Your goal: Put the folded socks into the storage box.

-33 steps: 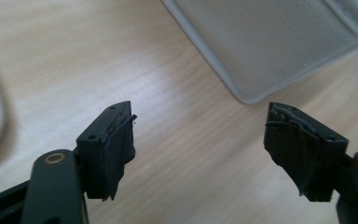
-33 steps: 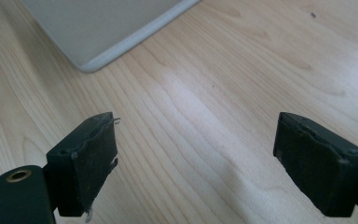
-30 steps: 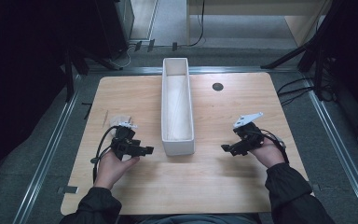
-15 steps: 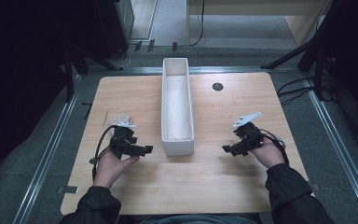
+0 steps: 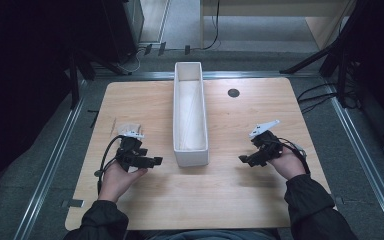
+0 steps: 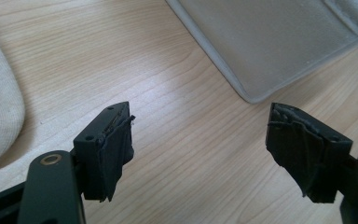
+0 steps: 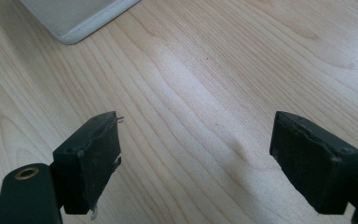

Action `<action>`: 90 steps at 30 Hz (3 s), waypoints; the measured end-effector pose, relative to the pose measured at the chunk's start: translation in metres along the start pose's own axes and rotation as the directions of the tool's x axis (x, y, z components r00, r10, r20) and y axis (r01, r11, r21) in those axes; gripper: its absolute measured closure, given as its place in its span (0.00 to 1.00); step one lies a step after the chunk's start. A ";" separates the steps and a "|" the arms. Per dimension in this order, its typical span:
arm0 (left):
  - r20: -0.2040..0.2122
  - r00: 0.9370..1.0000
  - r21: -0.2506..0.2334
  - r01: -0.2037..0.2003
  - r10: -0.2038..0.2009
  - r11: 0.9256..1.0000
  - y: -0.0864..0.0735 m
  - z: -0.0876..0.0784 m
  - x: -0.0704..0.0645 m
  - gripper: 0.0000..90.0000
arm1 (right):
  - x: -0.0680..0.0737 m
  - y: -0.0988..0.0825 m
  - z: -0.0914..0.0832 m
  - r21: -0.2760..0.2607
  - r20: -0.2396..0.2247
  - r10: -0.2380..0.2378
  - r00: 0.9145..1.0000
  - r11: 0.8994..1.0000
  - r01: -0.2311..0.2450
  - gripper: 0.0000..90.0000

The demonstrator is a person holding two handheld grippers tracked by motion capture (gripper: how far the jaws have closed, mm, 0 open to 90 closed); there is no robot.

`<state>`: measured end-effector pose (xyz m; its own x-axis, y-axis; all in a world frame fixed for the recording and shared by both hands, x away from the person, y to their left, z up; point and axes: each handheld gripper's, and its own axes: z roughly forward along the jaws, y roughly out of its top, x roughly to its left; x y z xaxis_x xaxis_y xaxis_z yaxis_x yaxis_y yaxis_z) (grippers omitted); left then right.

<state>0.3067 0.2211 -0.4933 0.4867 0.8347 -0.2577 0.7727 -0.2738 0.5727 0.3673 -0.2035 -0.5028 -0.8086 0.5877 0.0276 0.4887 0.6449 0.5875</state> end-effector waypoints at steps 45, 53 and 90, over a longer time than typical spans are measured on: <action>-0.035 0.998 0.023 0.049 -0.048 0.999 -0.003 -0.018 0.019 0.36 | 0.000 0.003 0.003 0.024 -0.009 -0.022 1.000 0.999 0.022 0.20; -0.044 0.998 0.037 0.053 -0.051 0.998 0.002 -0.015 0.029 0.36 | 0.002 0.002 0.004 0.035 -0.007 -0.026 1.000 0.999 0.027 0.20; -0.188 0.967 0.115 0.197 -0.174 0.974 0.061 -0.018 0.097 0.26 | 0.005 0.001 0.009 0.066 -0.007 -0.048 0.999 0.997 0.049 0.20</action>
<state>0.3936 0.2937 -0.4693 0.2595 0.9443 -0.2022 0.8952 -0.1566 0.4172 0.3667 -0.1955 -0.5092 -0.8336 0.5523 0.0048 0.4691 0.7035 0.5338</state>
